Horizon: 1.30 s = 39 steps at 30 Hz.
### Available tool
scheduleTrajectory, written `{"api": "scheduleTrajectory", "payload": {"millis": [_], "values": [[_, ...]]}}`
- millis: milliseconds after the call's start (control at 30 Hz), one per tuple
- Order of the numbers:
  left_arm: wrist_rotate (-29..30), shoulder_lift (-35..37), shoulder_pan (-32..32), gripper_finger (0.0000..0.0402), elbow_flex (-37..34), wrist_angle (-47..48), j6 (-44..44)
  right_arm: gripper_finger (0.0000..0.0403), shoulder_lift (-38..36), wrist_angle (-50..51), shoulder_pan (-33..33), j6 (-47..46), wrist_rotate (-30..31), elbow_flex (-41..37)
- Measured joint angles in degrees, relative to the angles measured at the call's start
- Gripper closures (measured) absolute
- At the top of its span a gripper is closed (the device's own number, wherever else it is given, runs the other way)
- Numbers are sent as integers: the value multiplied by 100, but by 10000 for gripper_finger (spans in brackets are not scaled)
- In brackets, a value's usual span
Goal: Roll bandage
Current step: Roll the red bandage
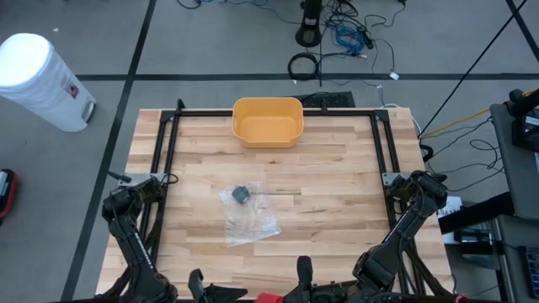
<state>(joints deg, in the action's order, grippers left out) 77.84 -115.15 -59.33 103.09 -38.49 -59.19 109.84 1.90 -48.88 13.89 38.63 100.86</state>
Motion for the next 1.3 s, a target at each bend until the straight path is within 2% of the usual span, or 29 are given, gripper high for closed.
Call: {"api": "scheduleTrajectory", "payload": {"millis": [300, 533, 633, 733, 800, 1000, 1167, 1300], "values": [[306, 0, 21, 262, 0, 38, 23, 385, 0, -1, -13, -66, 2, 0], [42, 0, -519, 262, 0, 96, -267, 385, 0, -18, -69, 30, 2, 0], [-262, 8, -712, 262, -18, 1157, -413, 385, 0, -43, -74, 28, 2, 0], [-1027, -1, -801, 262, -188, 2659, -405, 385, 0, -41, -72, 28, 4, 0], [-1400, -69, -798, 262, -293, 2995, -267, 385, 0, -87, -72, 28, 4, 0], [-1336, -255, -602, 262, -286, 2947, -936, 385, 0, -335, -63, -73, 26, 0], [-1740, -264, -526, 257, -289, 2909, -1013, 385, 0, -373, -63, -30, 30, 0], [-1944, -264, -518, 231, -289, 2272, -1087, 385, 0, -380, -63, -35, 27, 0]]}}
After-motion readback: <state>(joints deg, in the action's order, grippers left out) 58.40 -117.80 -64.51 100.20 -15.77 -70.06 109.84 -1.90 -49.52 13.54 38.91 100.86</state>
